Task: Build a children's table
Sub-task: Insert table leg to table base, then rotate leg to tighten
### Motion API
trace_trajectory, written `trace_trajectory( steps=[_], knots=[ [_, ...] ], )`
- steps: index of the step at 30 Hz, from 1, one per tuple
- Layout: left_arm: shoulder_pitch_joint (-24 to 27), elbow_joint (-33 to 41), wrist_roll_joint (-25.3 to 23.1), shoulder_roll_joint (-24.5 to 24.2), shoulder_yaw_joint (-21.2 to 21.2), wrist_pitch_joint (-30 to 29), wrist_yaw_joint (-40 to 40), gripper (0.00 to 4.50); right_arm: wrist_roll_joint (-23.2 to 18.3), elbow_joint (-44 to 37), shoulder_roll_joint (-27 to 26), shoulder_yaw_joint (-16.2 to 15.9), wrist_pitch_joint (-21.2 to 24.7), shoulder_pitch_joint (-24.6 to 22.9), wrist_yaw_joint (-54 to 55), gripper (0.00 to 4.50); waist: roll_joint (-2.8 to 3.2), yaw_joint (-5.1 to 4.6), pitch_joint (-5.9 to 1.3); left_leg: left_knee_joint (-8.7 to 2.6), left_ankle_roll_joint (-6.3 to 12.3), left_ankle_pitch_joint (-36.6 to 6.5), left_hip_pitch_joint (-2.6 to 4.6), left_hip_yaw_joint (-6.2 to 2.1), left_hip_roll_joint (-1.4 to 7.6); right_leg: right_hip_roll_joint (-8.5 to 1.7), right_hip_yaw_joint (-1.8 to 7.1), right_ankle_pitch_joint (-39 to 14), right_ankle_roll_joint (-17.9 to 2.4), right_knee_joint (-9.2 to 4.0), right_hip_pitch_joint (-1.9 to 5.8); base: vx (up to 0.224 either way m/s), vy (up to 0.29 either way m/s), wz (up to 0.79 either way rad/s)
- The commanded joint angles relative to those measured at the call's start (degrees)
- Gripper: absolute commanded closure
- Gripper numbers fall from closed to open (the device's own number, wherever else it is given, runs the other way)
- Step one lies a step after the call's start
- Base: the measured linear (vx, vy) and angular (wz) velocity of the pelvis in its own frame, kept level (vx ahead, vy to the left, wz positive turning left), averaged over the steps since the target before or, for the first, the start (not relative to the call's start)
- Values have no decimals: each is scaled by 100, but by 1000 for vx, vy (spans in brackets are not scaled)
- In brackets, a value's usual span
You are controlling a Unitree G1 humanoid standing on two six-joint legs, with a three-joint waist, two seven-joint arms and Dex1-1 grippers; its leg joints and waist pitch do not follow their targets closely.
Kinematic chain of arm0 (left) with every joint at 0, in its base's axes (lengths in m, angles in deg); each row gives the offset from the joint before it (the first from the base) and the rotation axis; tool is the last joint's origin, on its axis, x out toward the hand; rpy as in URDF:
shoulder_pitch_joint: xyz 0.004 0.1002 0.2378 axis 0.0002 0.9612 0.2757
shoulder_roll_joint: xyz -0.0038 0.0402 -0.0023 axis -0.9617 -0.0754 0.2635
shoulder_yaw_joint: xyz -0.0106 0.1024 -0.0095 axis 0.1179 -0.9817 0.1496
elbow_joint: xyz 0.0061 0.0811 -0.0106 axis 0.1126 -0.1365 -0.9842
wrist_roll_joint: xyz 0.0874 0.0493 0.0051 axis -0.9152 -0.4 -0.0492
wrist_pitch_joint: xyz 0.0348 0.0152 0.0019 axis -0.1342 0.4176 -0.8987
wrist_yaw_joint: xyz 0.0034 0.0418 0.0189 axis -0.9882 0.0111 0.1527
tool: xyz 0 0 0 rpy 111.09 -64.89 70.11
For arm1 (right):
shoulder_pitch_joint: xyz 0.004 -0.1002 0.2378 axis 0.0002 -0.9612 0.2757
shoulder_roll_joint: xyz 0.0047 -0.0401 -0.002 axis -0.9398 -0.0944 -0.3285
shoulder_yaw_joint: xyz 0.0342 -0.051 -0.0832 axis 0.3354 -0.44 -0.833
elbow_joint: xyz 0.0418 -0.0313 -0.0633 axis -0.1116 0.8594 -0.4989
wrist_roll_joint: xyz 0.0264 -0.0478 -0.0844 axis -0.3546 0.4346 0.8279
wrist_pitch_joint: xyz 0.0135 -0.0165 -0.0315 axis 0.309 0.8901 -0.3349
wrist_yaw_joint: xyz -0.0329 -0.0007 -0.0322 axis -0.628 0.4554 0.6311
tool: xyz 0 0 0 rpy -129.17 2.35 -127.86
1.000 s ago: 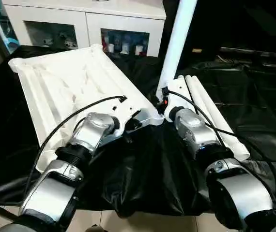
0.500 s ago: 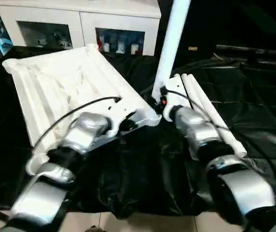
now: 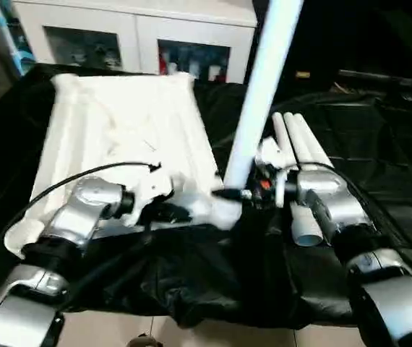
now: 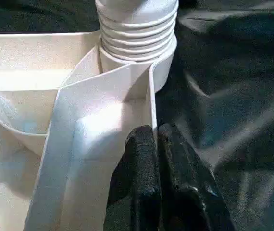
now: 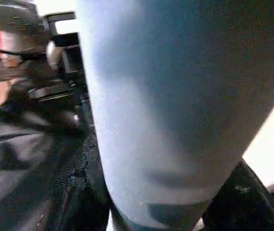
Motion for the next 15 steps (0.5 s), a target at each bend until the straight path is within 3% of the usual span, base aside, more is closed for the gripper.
trace_trajectory(
  steps=[1,7,12,15],
  knots=[
    [-284,420,445,0,158,353,256,450,328,386,156,-398,427,-419,-164,262,109,-7,-333,-365,216,-892,130,-68,343,-539,300,141,-1505,-299,236,0,0,0],
    [-362,312,334,50,218,286,127,450,392,501,-50,-216,315,-414,545,262,123,8,-341,-351,214,-741,120,-65,327,-541,295,383,-1540,-279,234,0,0,0],
    [-619,-44,-159,206,209,14,-755,450,697,1227,-309,42,288,-81,2539,262,133,-105,-276,-438,-216,-1521,142,-113,302,-571,328,-1000,-1329,-405,195,0,0,0],
    [-879,-284,-333,437,225,-493,-1337,450,574,1649,-562,335,491,142,3777,262,126,-148,-270,-447,-323,-1650,149,-131,300,-592,352,-1436,-1177,-447,185,0,0,0]
  ],
)
